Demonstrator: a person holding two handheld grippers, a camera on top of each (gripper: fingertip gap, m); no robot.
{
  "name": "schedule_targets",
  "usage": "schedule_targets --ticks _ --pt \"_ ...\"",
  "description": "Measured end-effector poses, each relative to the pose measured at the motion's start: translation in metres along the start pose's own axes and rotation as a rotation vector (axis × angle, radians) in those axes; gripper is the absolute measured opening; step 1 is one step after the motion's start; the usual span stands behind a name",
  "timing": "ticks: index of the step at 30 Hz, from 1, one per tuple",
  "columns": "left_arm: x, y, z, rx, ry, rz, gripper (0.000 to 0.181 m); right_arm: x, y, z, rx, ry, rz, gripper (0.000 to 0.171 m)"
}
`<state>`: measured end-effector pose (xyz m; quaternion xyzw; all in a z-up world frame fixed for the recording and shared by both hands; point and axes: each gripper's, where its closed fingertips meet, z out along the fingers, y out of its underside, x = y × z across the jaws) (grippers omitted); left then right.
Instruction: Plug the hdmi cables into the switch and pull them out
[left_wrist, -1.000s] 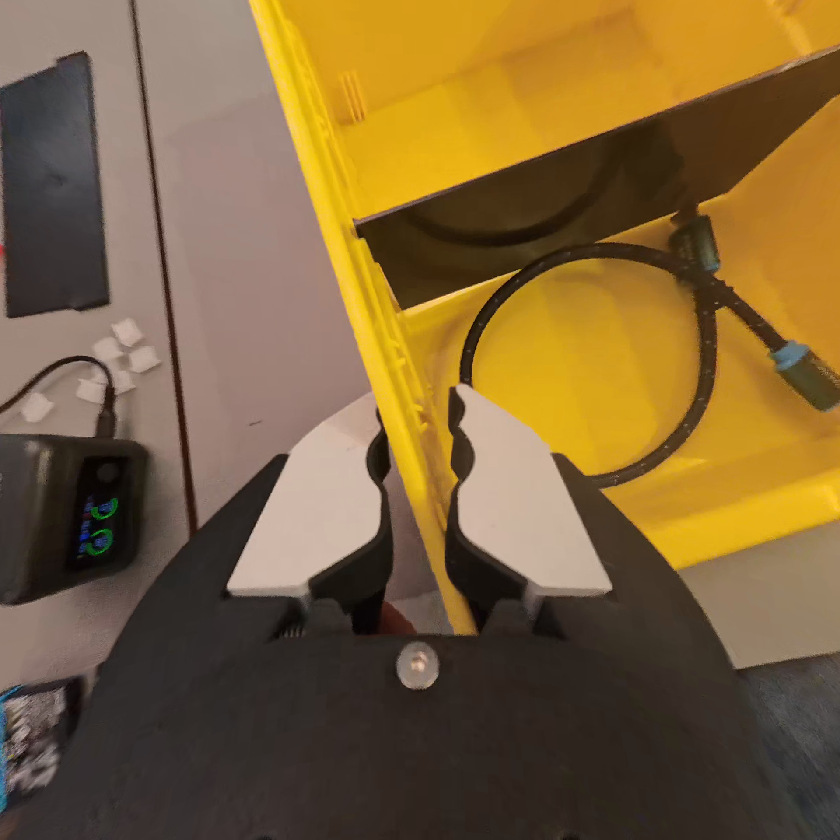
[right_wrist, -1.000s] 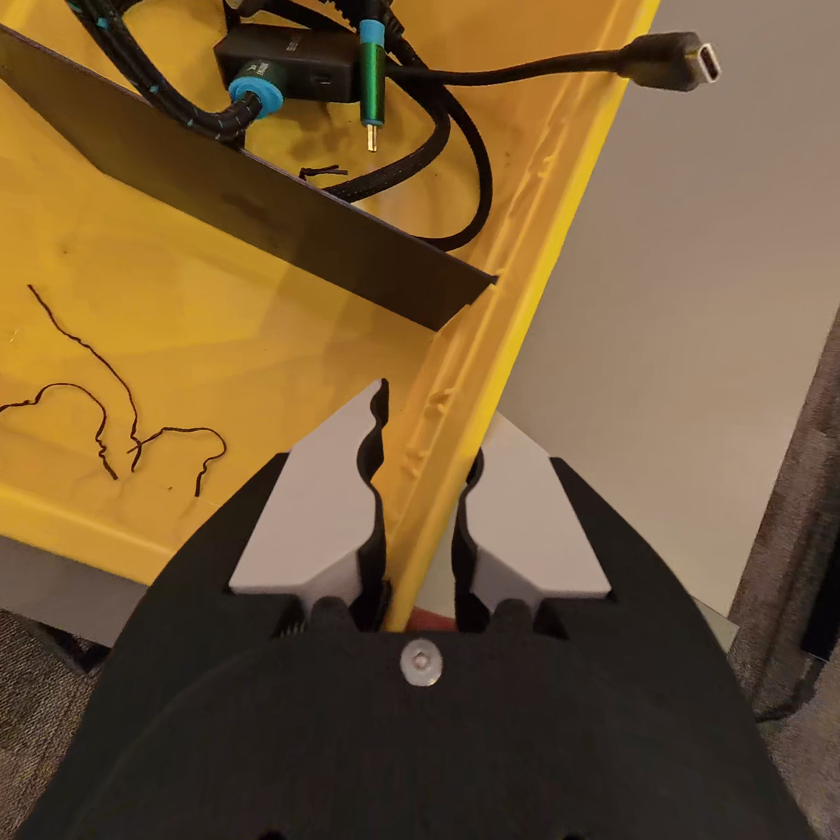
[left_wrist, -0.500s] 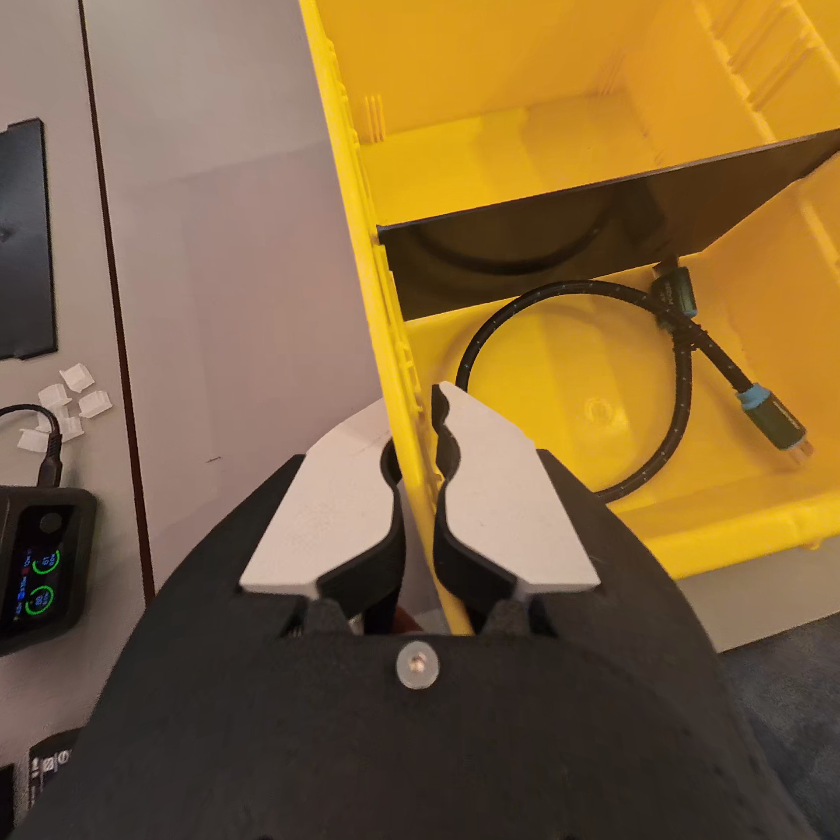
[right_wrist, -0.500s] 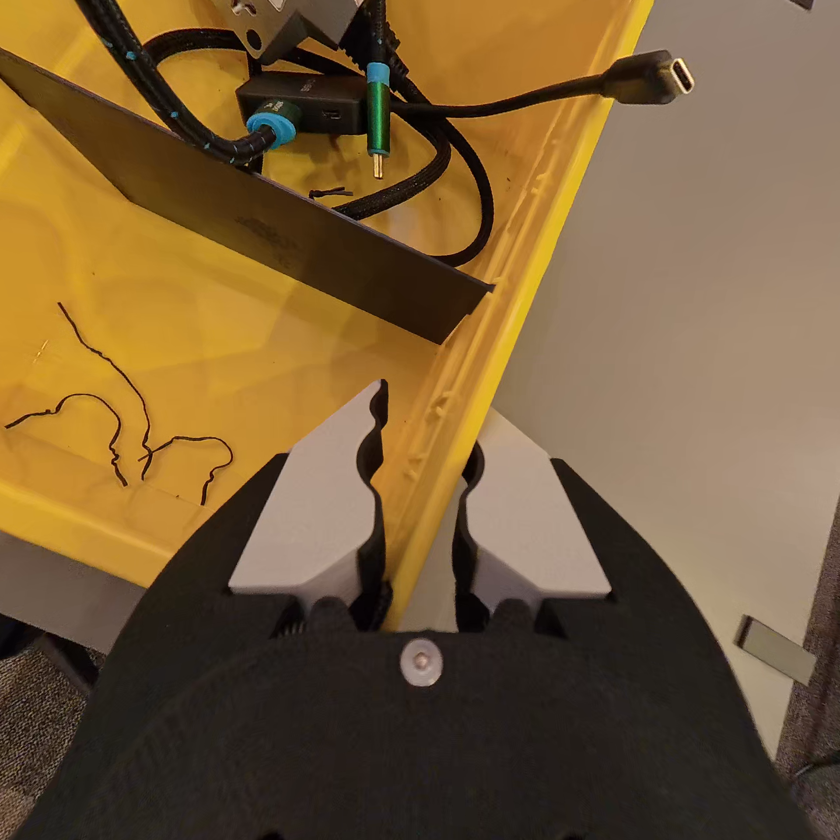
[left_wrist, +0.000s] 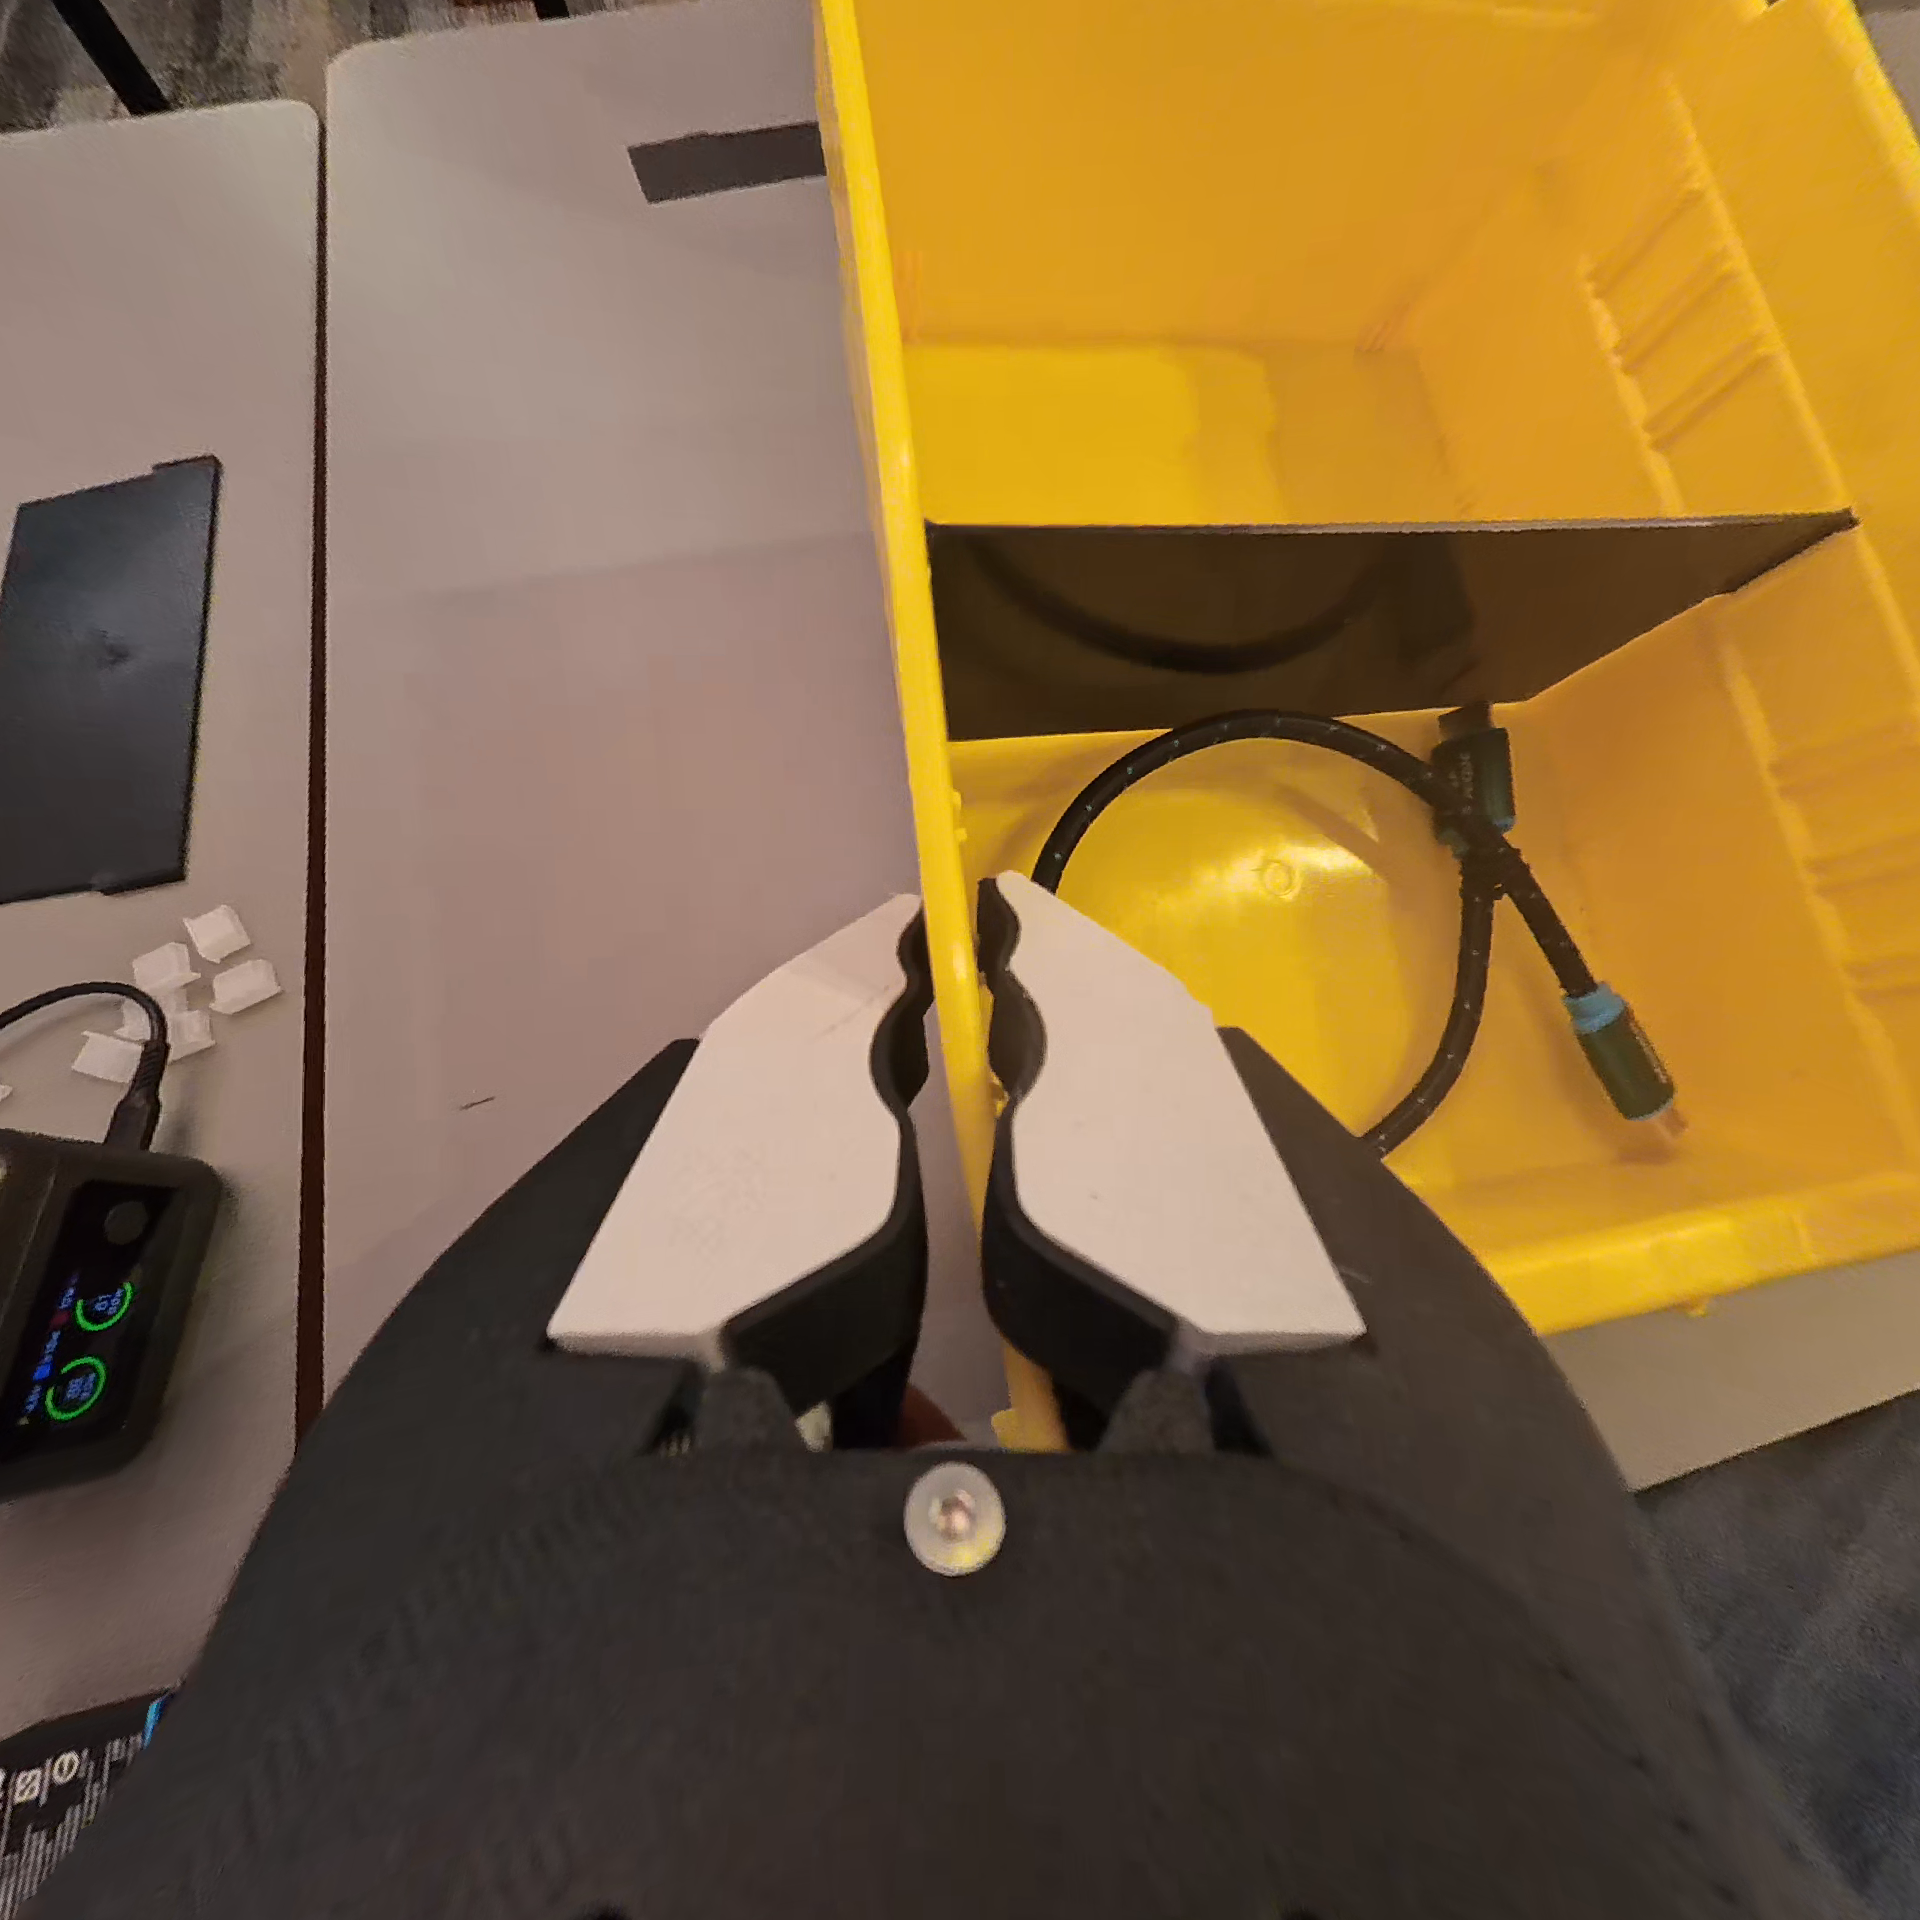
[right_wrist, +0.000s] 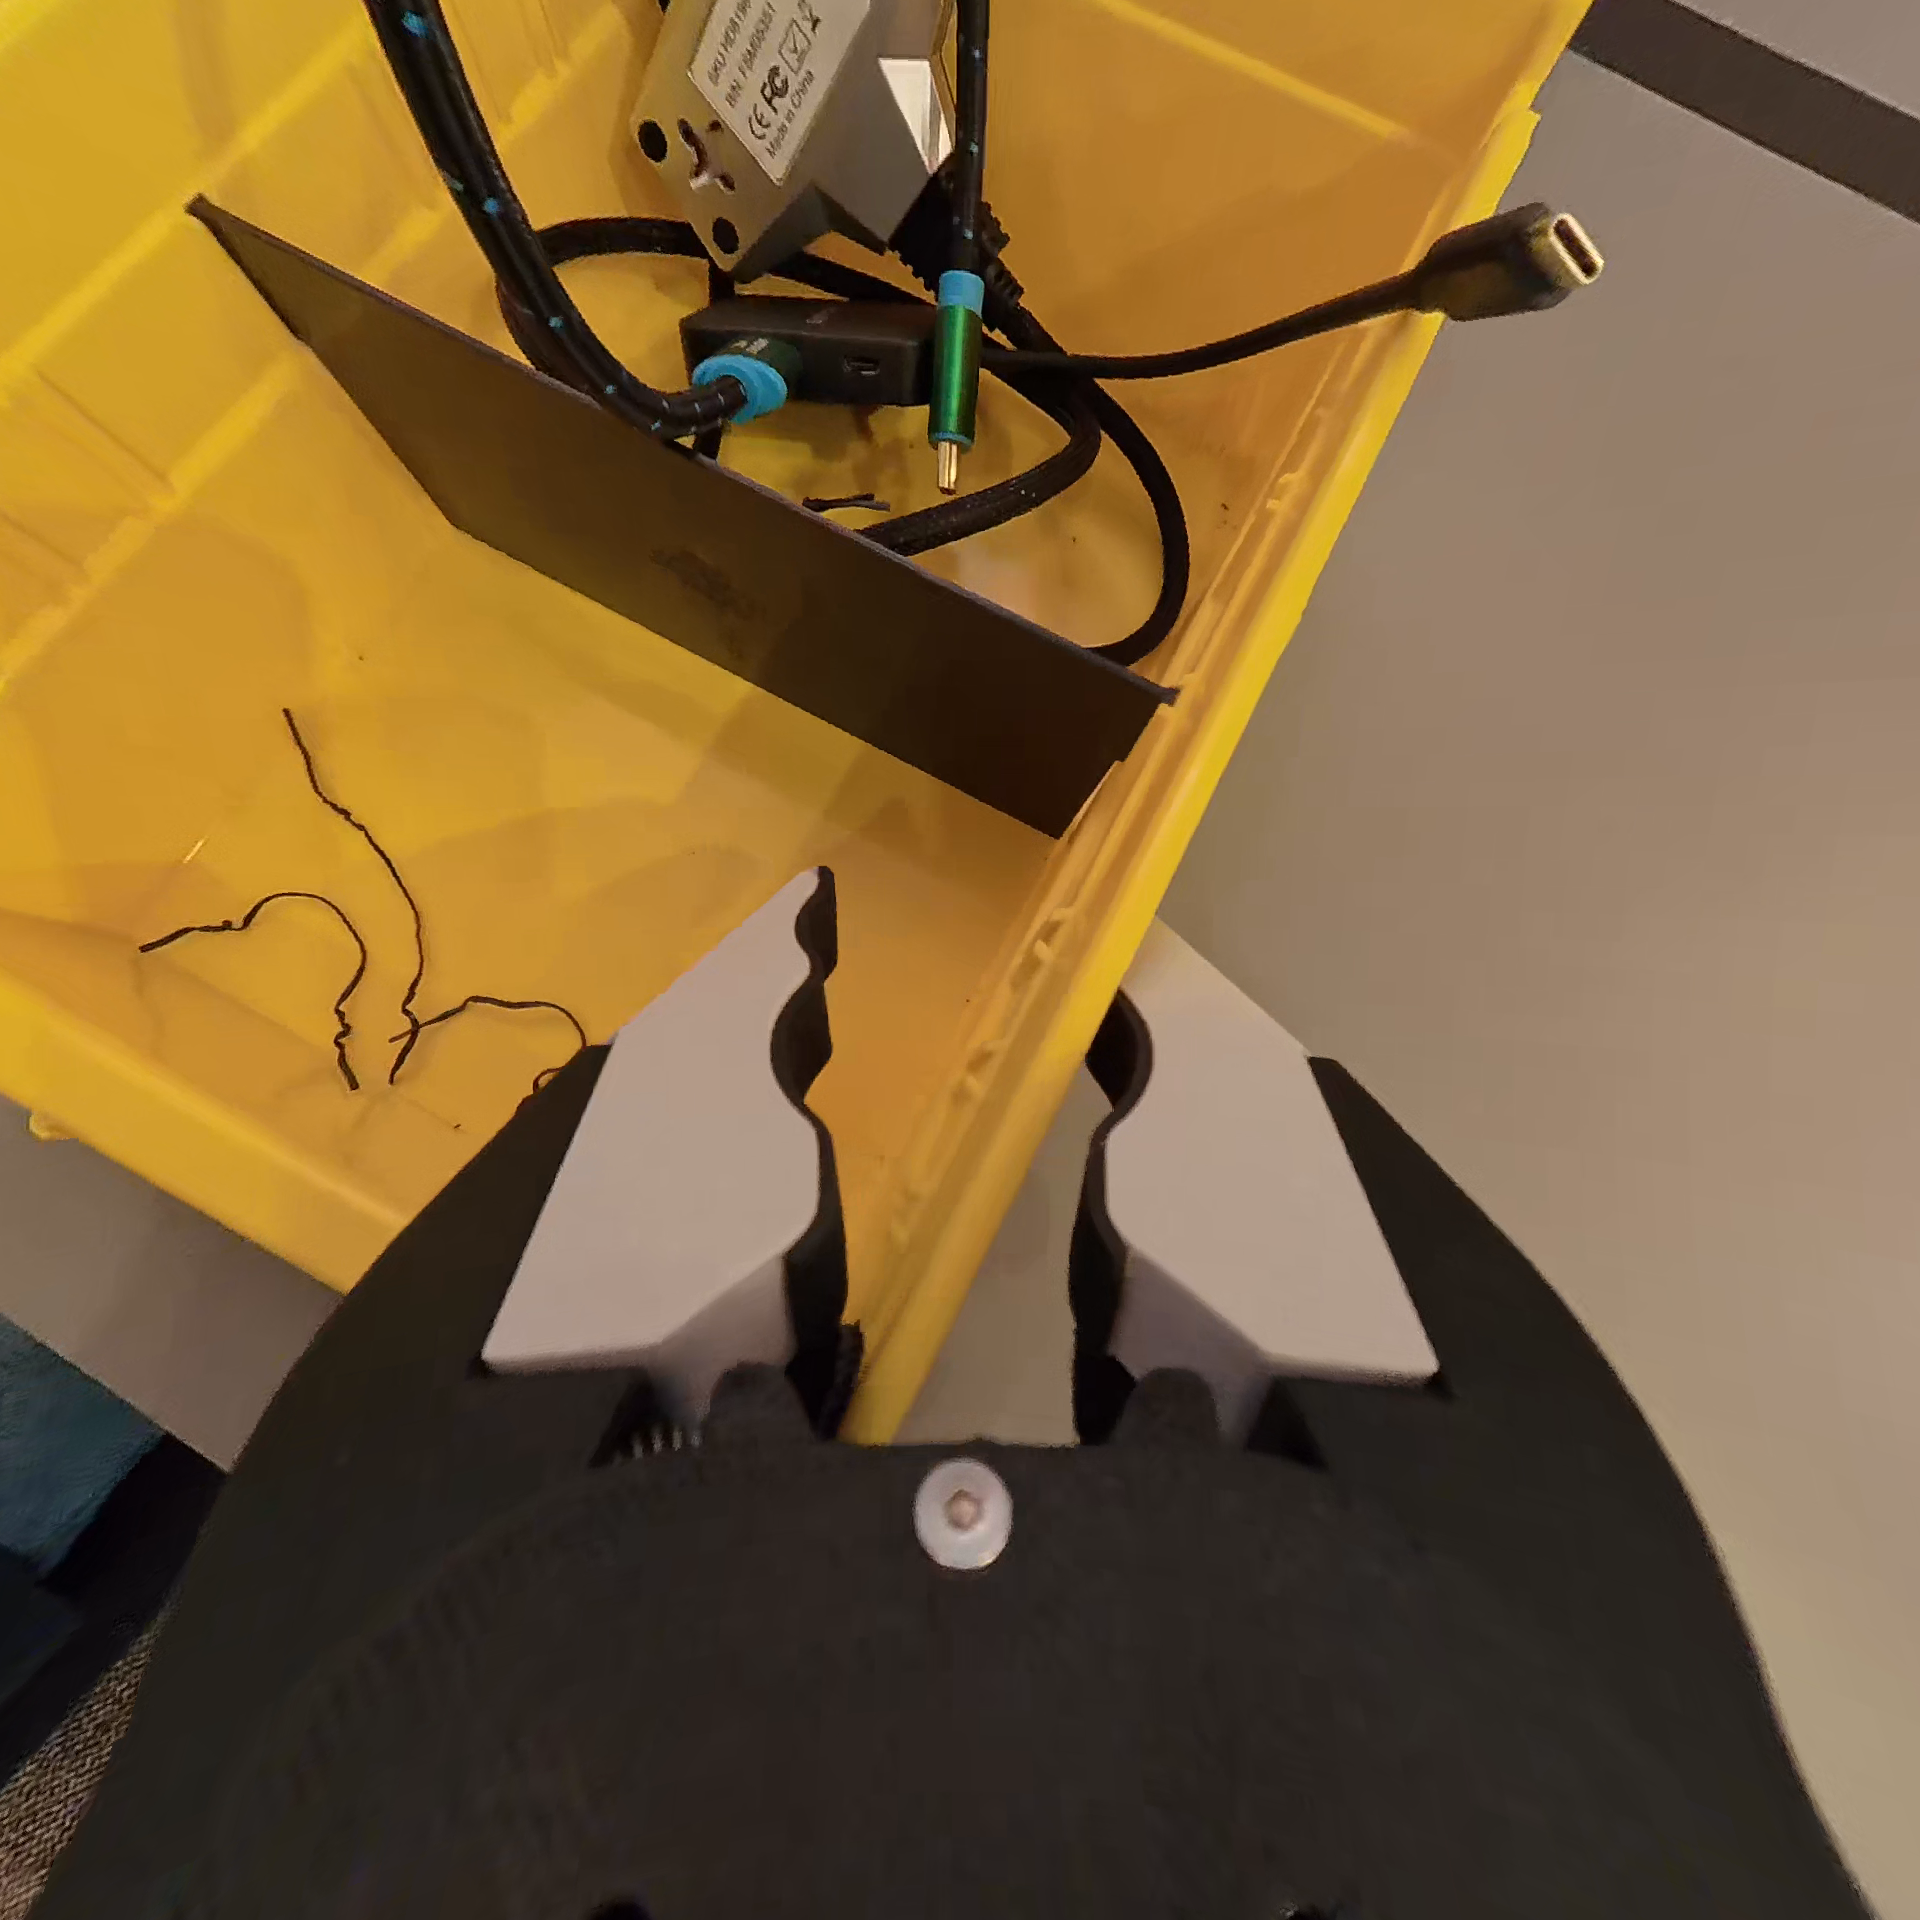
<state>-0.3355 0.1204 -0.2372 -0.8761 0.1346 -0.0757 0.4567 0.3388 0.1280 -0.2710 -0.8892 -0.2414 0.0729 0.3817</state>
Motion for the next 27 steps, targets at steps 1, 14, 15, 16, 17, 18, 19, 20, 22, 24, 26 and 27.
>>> schedule_targets --ticks 1,14,15,16,17,18,19,20,22,24,26,27 --pt "0.0 -0.001 -0.002 0.007 -0.003 0.001 0.006 -0.009 -0.005 0.004 0.008 -0.016 -0.005 0.047" --pt "-0.027 -0.009 -0.062 0.151 -0.073 -0.118 0.007 -0.145 -0.07 0.058 0.135 -0.207 -0.069 0.096" --pt "-0.031 -0.009 -0.069 0.159 -0.08 -0.119 0.007 -0.157 -0.075 0.062 0.143 -0.234 -0.072 0.101" --pt "-0.034 -0.009 -0.075 0.167 -0.085 -0.122 0.007 -0.17 -0.08 0.066 0.15 -0.26 -0.077 0.105" --pt "-0.038 -0.01 -0.082 0.174 -0.089 -0.121 0.006 -0.182 -0.085 0.07 0.156 -0.278 -0.087 0.107" --pt "-0.042 -0.01 -0.088 0.18 -0.095 -0.121 0.007 -0.193 -0.091 0.075 0.165 -0.293 -0.088 0.109" --pt "-0.045 -0.011 -0.095 0.188 -0.104 -0.122 0.006 -0.205 -0.099 0.079 0.179 -0.316 -0.071 0.112" --pt "-0.048 -0.012 -0.101 0.198 -0.116 -0.124 0.007 -0.219 -0.106 0.083 0.198 -0.35 -0.042 0.117" --pt "-0.053 -0.014 -0.113 0.214 -0.139 -0.124 0.007 -0.246 -0.12 0.091 0.218 -0.409 -0.028 0.123" --pt "-0.056 -0.017 -0.126 0.238 -0.149 -0.129 0.007 -0.272 -0.133 0.1 0.231 -0.449 -0.02 0.129" --pt "-0.057 -0.021 -0.137 0.261 -0.153 -0.134 0.007 -0.3 -0.145 0.109 0.237 -0.503 -0.044 0.128" --pt "-0.057 -0.024 -0.144 0.276 -0.154 -0.137 0.007 -0.313 -0.15 0.113 0.239 -0.528 -0.061 0.125"
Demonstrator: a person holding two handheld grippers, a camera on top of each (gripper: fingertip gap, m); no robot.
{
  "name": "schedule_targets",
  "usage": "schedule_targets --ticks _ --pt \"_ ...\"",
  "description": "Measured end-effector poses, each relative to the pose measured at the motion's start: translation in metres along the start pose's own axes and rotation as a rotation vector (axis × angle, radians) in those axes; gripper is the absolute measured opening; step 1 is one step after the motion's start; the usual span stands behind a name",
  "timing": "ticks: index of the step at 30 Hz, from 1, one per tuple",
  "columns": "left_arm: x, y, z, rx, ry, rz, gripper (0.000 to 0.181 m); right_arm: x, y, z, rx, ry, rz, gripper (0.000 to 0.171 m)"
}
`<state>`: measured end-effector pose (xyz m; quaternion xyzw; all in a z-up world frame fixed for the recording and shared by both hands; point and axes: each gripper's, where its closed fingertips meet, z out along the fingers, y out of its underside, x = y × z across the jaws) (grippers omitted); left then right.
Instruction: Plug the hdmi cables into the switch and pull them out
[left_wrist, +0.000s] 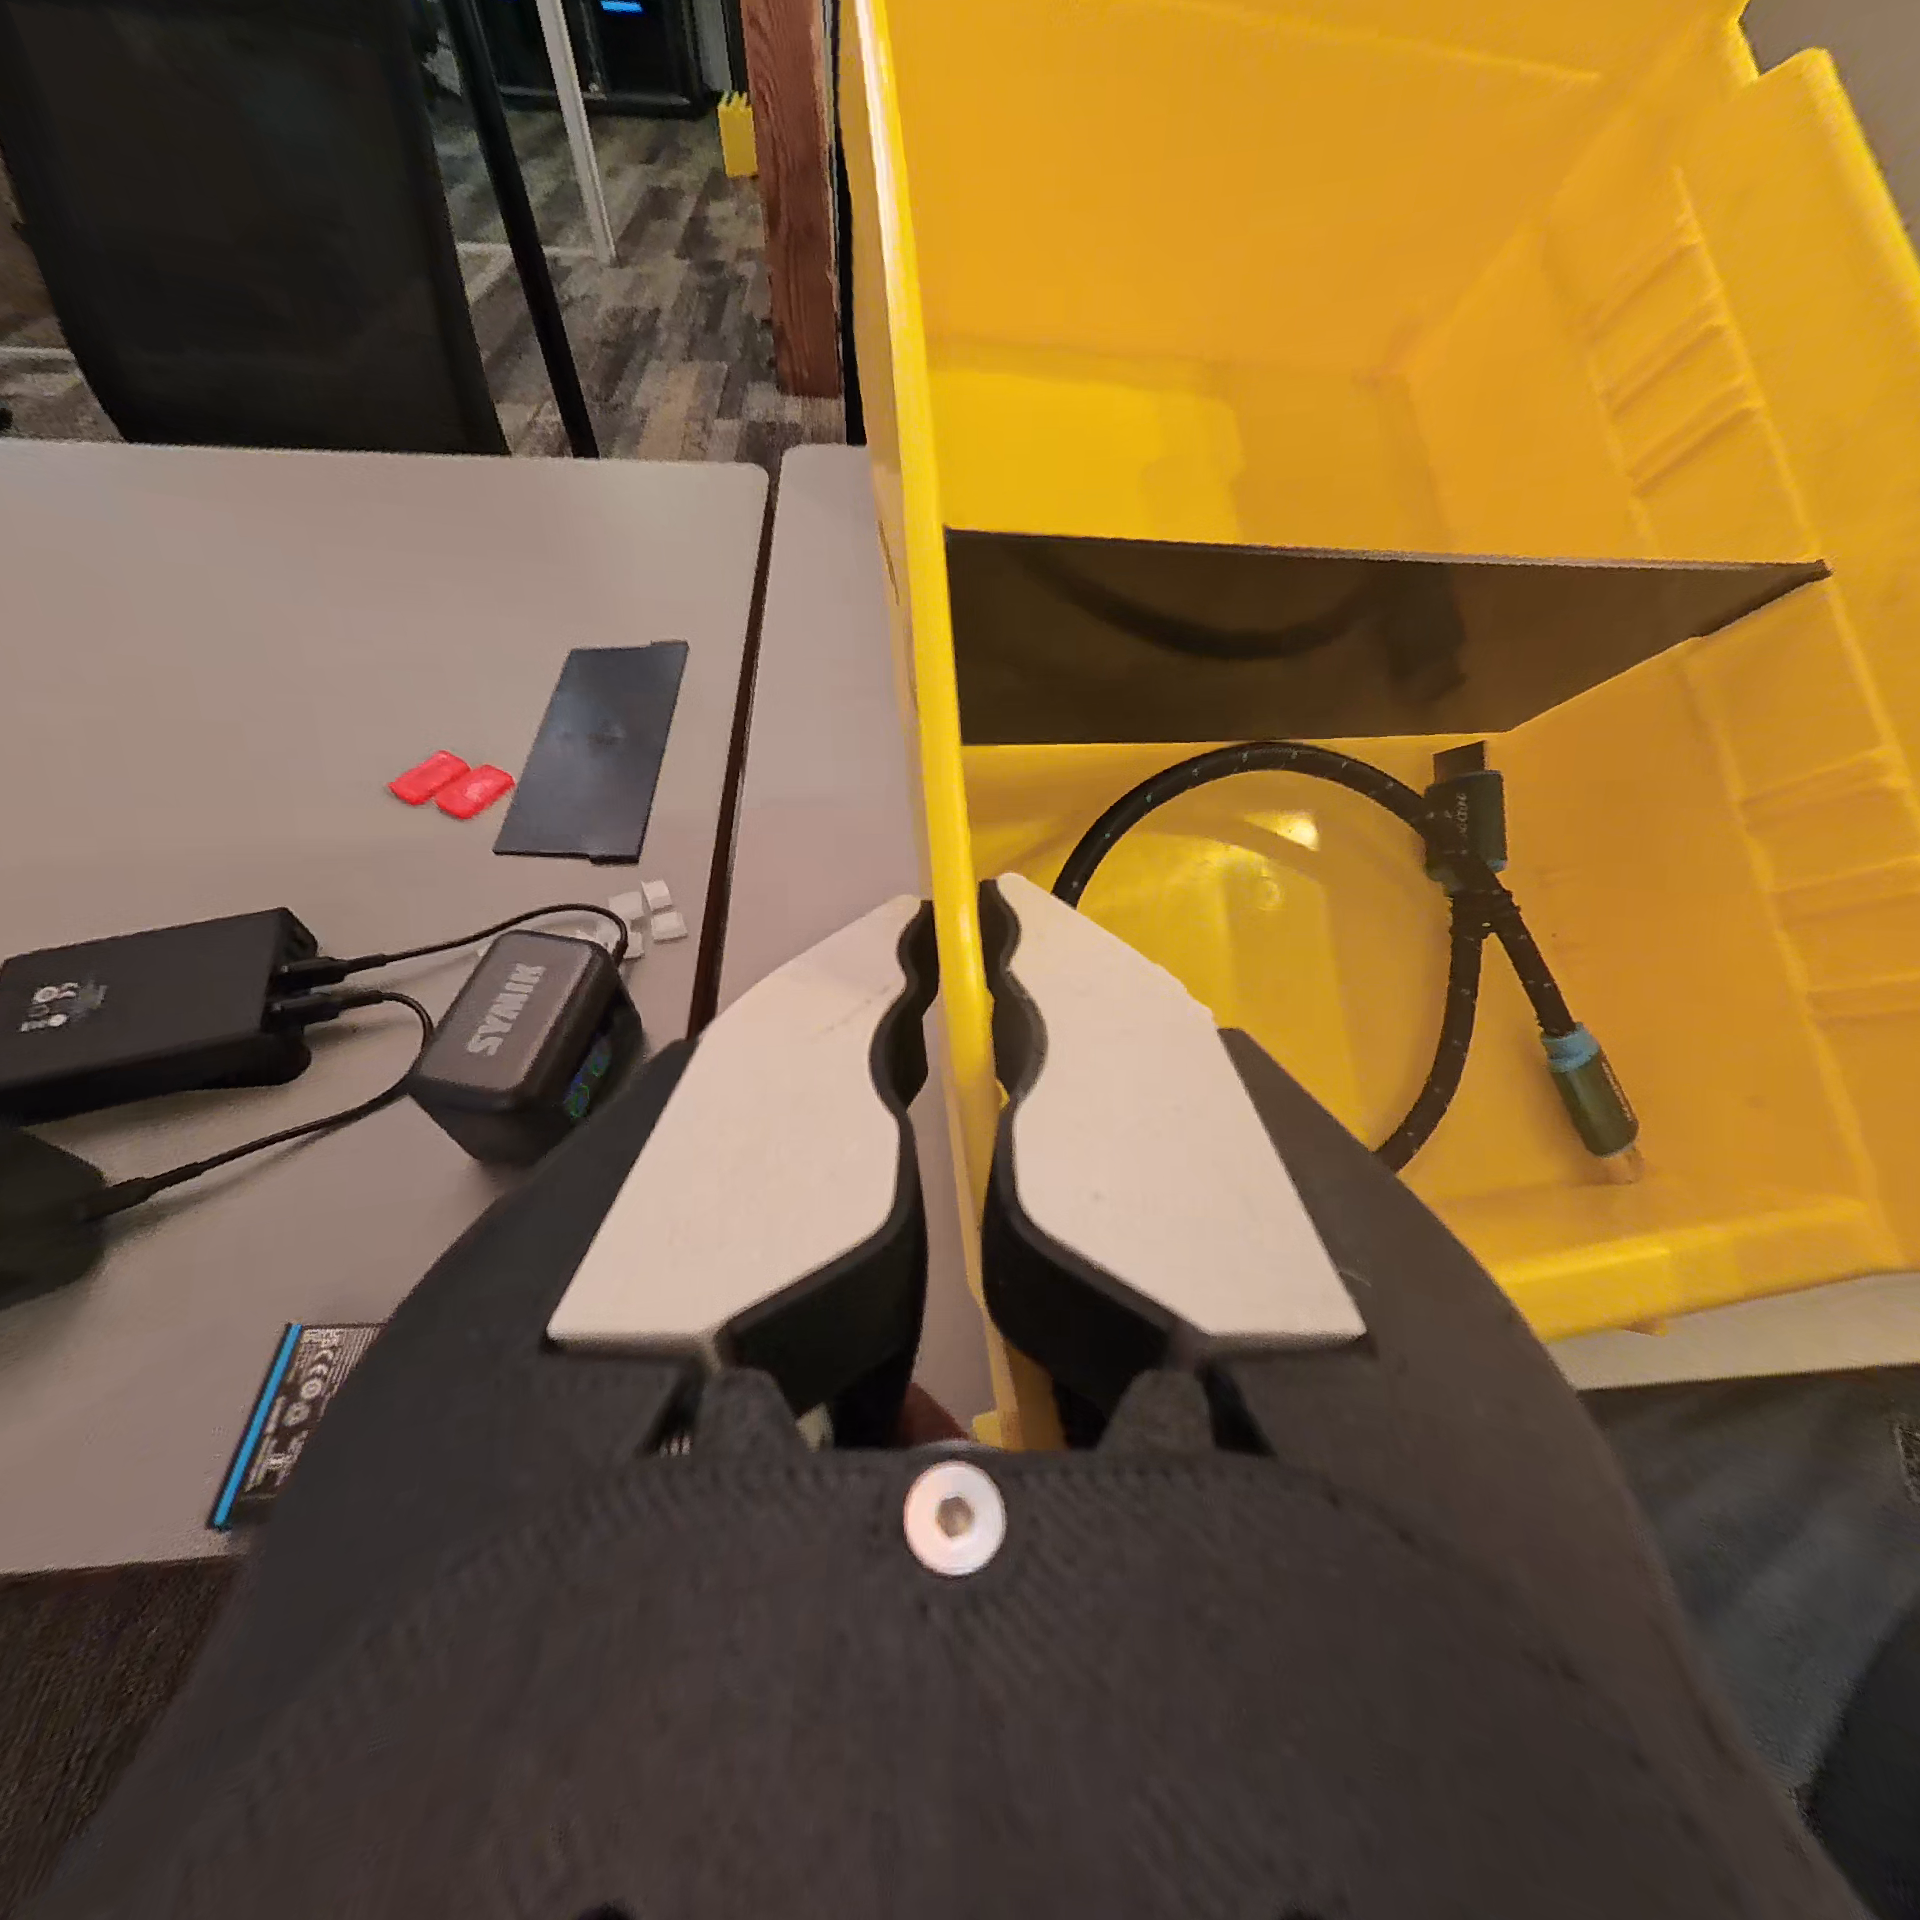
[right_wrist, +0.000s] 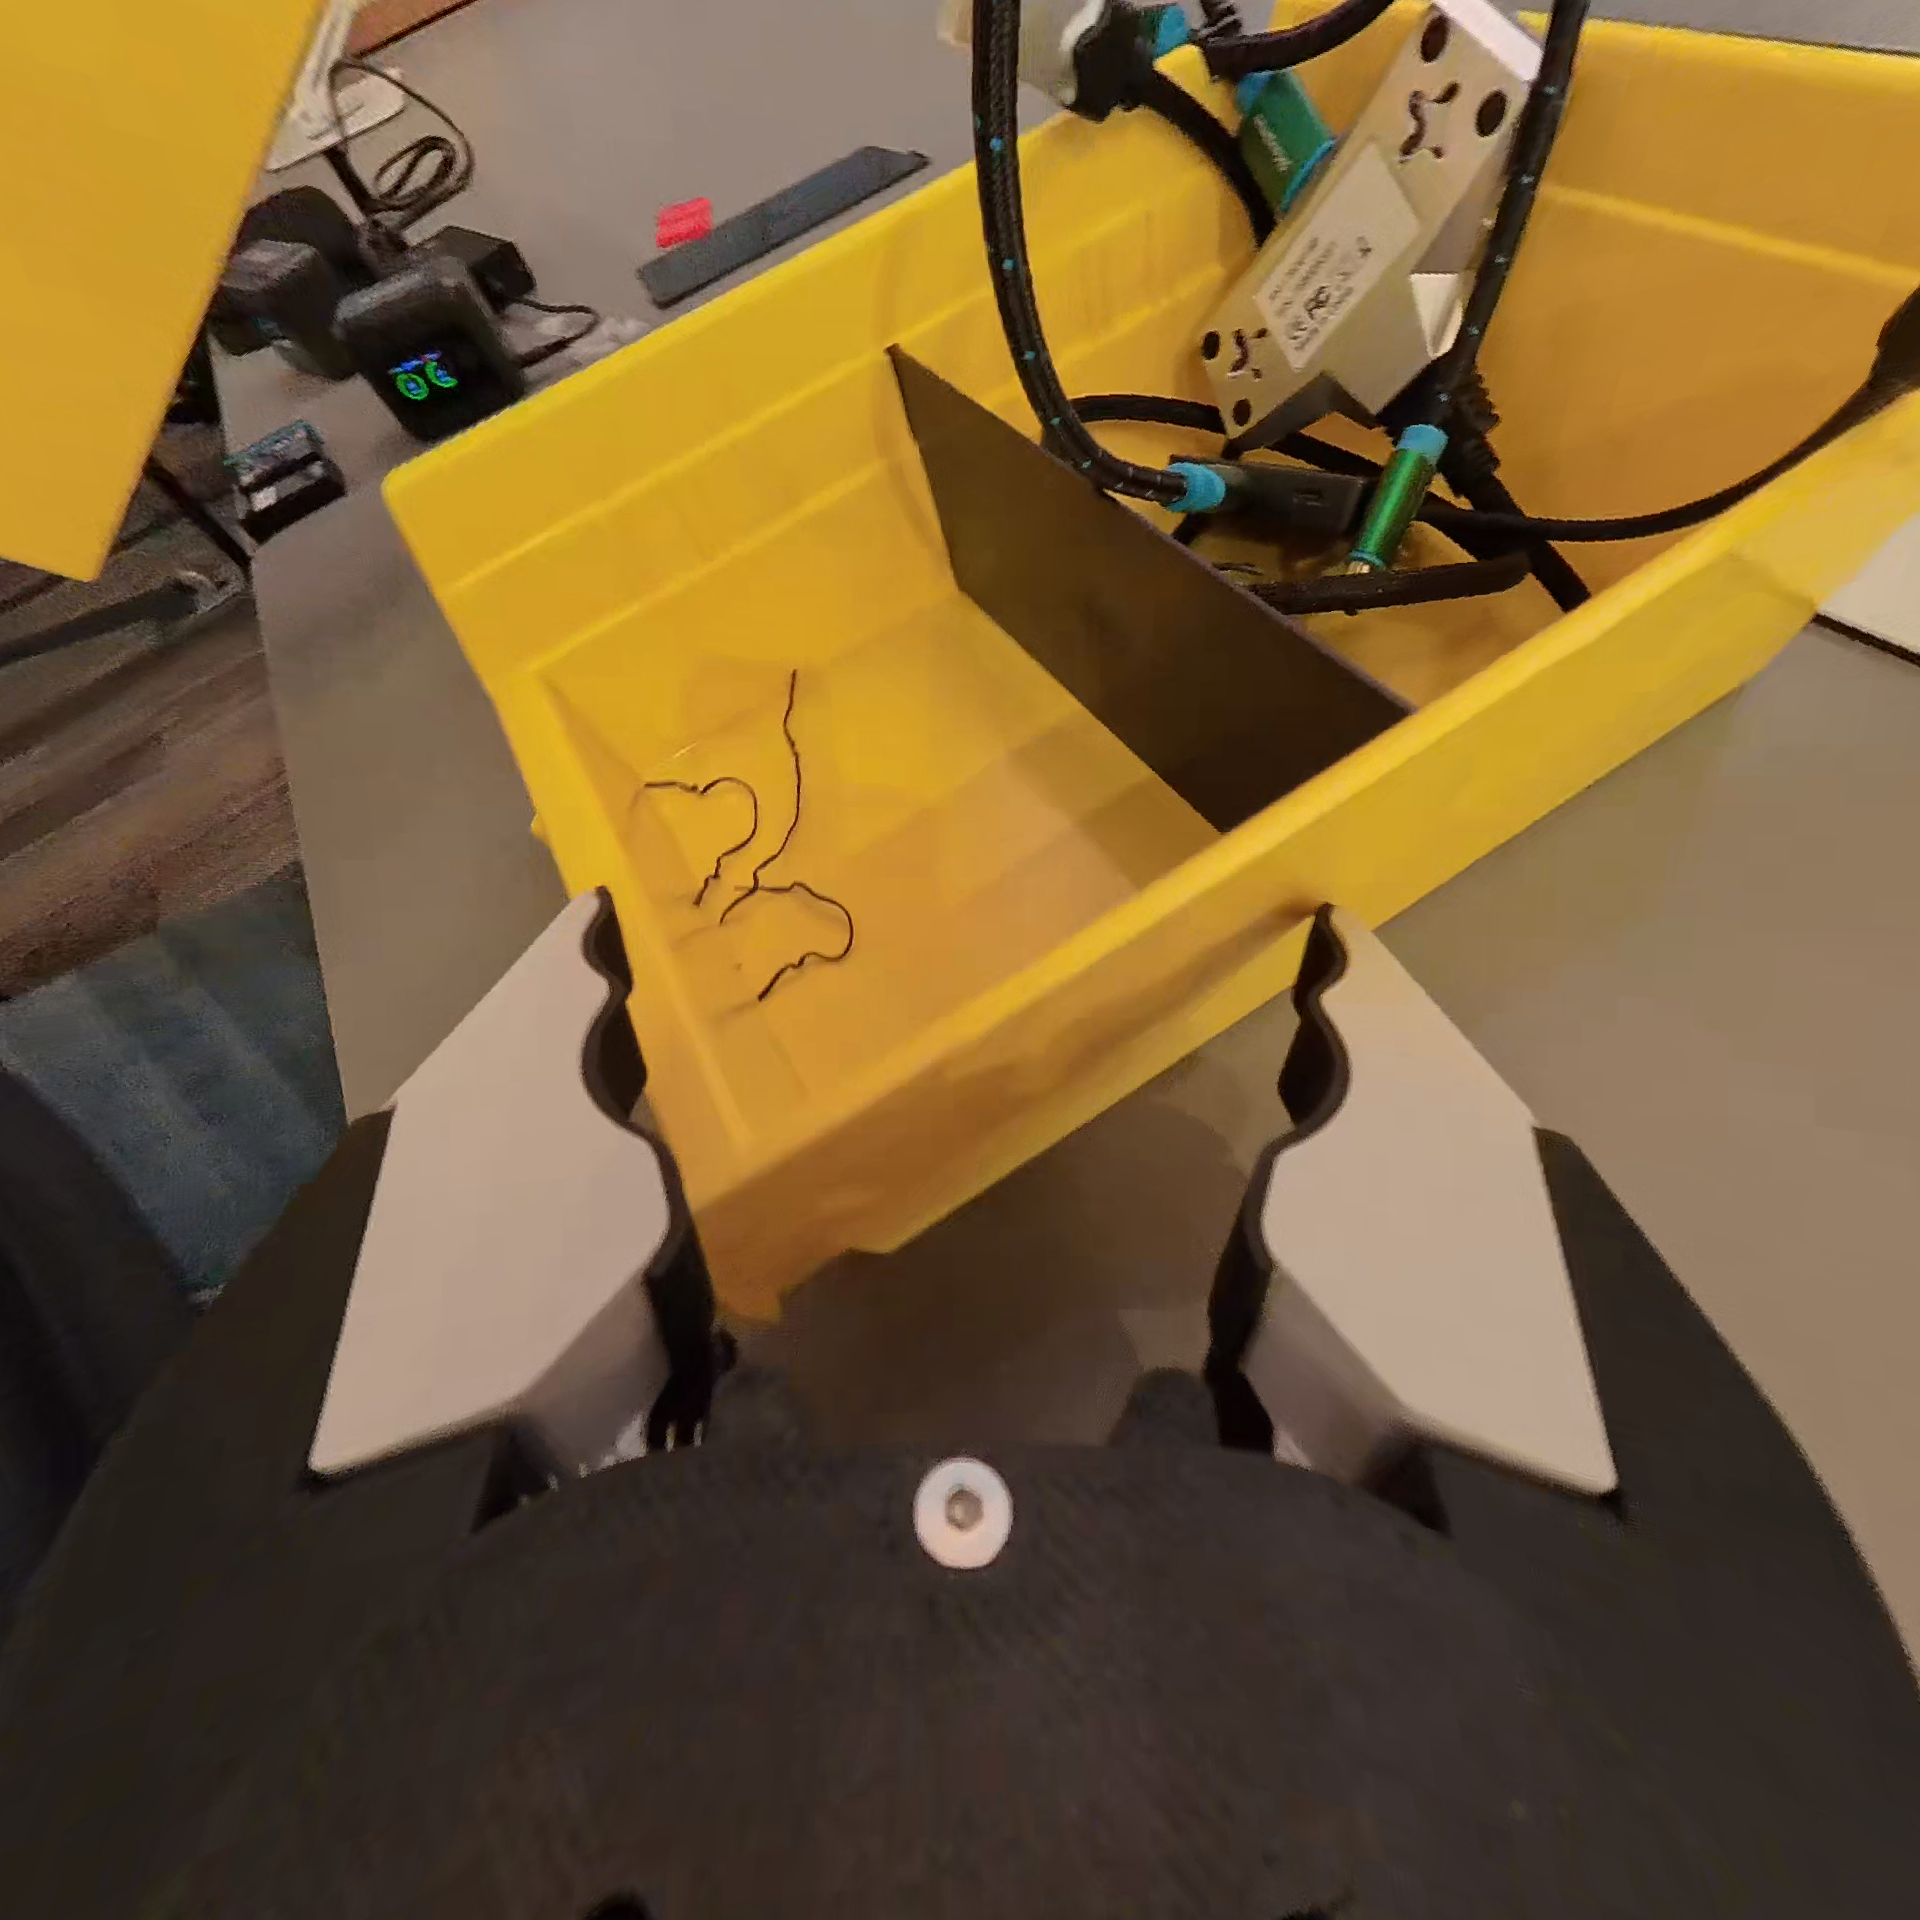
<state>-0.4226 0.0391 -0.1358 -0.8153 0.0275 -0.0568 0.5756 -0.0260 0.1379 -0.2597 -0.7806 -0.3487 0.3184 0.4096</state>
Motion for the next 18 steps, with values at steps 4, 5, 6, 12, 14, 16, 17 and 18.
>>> schedule_targets --ticks 4,5,6,12,14,16,17,18 --pt "0.005 -0.018 -0.017 0.05 0.004 -0.012 0.007 -0.037 -0.016 0.041 -0.018 -0.143 -0.023 0.132" --pt "0.008 -0.023 -0.02 0.062 0.008 -0.011 0.007 -0.041 -0.021 0.047 -0.017 -0.165 -0.015 0.13" --pt "0.012 -0.028 -0.023 0.072 0.014 -0.009 0.007 -0.04 -0.029 0.048 0.005 -0.166 0.002 0.128" --pt "0.072 -0.055 -0.018 0.104 0.077 0.085 0.006 -0.036 -0.063 -0.022 0.169 -0.188 -0.065 0.119" --pt "0.105 -0.065 -0.005 0.131 0.124 0.115 0.007 -0.044 -0.067 -0.063 0.226 -0.219 -0.078 0.116" --pt "0.144 -0.068 0.016 0.118 0.191 0.151 0.007 -0.058 -0.068 -0.104 0.29 -0.25 -0.075 0.116" --pt "0.166 -0.069 0.028 0.112 0.231 0.165 0.007 -0.069 -0.069 -0.124 0.337 -0.265 -0.084 0.115" --pt "0.188 -0.07 0.039 0.108 0.269 0.185 0.007 -0.08 -0.069 -0.142 0.381 -0.265 -0.105 0.115"
